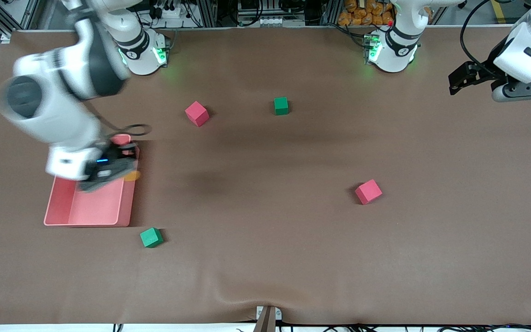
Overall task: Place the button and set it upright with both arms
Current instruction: 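Lift the button out of the tray and carry it to mid-table, then set the button upright and open the right gripper while the left gripper approaches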
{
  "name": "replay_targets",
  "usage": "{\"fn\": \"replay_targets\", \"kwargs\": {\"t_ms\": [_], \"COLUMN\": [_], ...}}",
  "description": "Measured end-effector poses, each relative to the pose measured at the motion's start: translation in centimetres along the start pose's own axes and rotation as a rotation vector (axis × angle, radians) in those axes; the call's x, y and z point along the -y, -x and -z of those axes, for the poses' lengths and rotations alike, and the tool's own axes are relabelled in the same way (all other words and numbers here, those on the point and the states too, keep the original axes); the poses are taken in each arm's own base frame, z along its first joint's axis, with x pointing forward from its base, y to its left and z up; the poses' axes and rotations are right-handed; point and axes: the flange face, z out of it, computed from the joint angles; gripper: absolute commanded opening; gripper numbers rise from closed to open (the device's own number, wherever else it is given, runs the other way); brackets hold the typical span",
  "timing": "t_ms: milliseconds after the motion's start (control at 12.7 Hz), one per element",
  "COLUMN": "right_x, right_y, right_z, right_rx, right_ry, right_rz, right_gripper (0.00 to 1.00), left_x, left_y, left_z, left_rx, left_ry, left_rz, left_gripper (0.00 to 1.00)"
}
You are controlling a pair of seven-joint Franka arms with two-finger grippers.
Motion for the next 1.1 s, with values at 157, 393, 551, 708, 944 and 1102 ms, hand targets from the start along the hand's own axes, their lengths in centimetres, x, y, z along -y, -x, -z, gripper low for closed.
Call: {"fn": "replay_targets", "kwargs": {"t_ms": [157, 393, 551, 708, 944, 1102], "right_x": [8.6, 18.3, 23.6, 28.8, 36.3, 38.8], "right_y": [-3.4, -6.8, -8.2, -8.9, -8.3, -7.4], "right_z": [-2.2, -8.2, -11.7, -15.2, -21.9, -25.4], "right_rx": [0.000, -0.051, -0.076, -0.093, -0.125, -0.123], "right_ry": [0.001, -0.005, -0.011, -0.007, -0.032, -0.024], "right_rz": [-0.042, -0.176, -0.279, -0.382, -0.491, -0.509], "right_gripper": [0.00, 0.00, 0.00, 0.00, 0.08, 0.45], "left_x": [-0.7, -2.4, -3.6, -4.3, -6.0, -8.1], "left_y": [-0.4, -1.4, -2.3, -3.4, -5.0, -5.7], "left_z": [-0.7, -2.6, -4.4, -6.6, -10.1, -12.5], "left_rx": [0.015, 0.053, 0.091, 0.135, 0.211, 0.246], "left_ry": [-0.004, -0.013, -0.019, -0.019, 0.017, 0.021], "left_rz": [-0.013, -0.043, -0.064, -0.076, -0.098, -0.132], "left_gripper": [1.00, 1.00, 1.00, 1.00, 1.00, 1.00]}}
